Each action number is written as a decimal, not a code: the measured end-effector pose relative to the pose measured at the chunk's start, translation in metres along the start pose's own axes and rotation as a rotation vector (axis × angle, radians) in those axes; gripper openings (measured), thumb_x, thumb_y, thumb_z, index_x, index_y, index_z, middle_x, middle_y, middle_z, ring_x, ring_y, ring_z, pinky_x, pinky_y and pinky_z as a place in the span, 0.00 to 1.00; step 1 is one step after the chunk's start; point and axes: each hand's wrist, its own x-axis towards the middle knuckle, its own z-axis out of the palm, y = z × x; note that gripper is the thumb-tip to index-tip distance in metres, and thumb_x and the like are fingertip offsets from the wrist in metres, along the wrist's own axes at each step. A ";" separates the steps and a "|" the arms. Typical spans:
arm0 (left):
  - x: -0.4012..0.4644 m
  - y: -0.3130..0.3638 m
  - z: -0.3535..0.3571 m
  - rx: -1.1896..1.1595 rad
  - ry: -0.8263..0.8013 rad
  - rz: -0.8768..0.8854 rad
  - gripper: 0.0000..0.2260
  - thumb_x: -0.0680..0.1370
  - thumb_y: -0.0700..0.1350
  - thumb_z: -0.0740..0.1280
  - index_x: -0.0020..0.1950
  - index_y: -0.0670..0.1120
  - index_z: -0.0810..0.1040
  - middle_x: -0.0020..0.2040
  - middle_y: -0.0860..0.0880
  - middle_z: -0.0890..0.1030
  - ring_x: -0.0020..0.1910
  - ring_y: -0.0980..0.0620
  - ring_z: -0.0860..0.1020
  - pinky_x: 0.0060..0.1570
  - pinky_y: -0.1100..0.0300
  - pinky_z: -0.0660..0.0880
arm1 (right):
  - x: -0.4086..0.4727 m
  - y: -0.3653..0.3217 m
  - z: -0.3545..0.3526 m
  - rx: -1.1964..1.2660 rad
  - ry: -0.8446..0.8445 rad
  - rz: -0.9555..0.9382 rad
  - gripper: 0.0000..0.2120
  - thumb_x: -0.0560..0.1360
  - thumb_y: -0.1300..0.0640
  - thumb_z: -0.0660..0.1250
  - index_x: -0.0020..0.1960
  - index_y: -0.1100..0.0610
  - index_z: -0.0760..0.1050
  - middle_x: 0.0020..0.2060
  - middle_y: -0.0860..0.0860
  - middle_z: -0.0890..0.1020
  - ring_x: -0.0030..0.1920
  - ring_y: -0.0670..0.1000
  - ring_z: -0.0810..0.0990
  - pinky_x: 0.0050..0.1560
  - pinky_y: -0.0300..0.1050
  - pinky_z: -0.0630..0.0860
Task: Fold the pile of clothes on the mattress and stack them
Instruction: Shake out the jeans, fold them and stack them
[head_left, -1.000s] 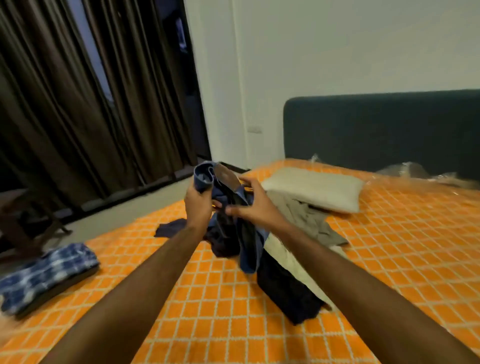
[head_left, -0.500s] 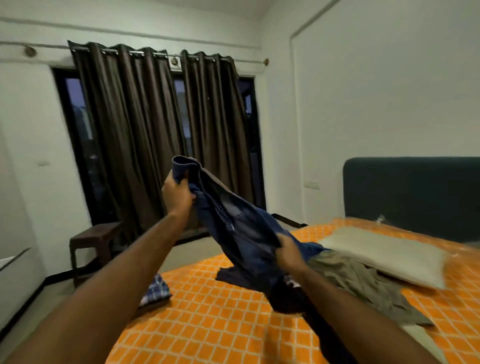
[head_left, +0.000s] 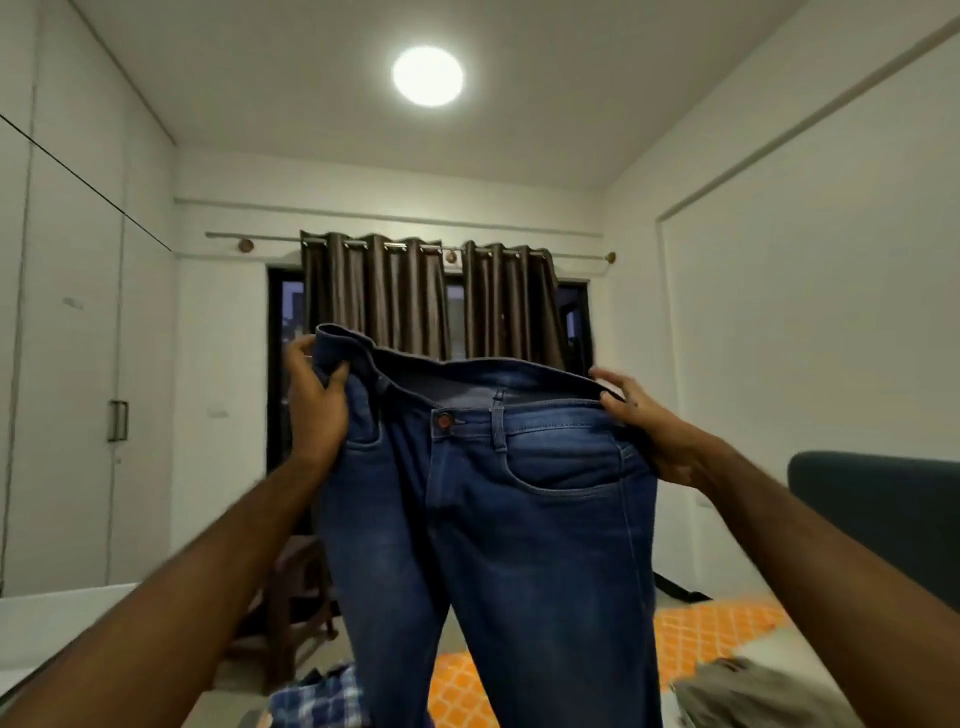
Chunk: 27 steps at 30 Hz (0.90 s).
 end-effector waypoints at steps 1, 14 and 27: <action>0.009 0.005 -0.017 0.043 -0.013 0.111 0.21 0.81 0.36 0.64 0.67 0.56 0.65 0.63 0.46 0.76 0.60 0.48 0.77 0.58 0.57 0.74 | 0.004 -0.009 0.004 -0.023 -0.027 -0.084 0.43 0.67 0.48 0.81 0.76 0.41 0.64 0.70 0.56 0.72 0.64 0.60 0.79 0.60 0.58 0.79; 0.046 -0.007 -0.126 0.975 -0.521 0.613 0.28 0.73 0.37 0.73 0.69 0.52 0.69 0.64 0.46 0.65 0.32 0.49 0.73 0.30 0.60 0.70 | 0.029 -0.005 0.061 -1.454 -0.126 -0.706 0.16 0.82 0.49 0.61 0.70 0.43 0.68 0.61 0.48 0.67 0.55 0.47 0.75 0.52 0.37 0.76; 0.043 -0.034 -0.147 0.666 -0.642 0.323 0.04 0.78 0.52 0.60 0.52 0.58 0.69 0.52 0.60 0.72 0.50 0.60 0.75 0.52 0.54 0.75 | 0.028 0.028 0.077 -0.597 0.061 -0.515 0.09 0.82 0.60 0.64 0.60 0.48 0.70 0.48 0.44 0.80 0.52 0.46 0.82 0.50 0.40 0.79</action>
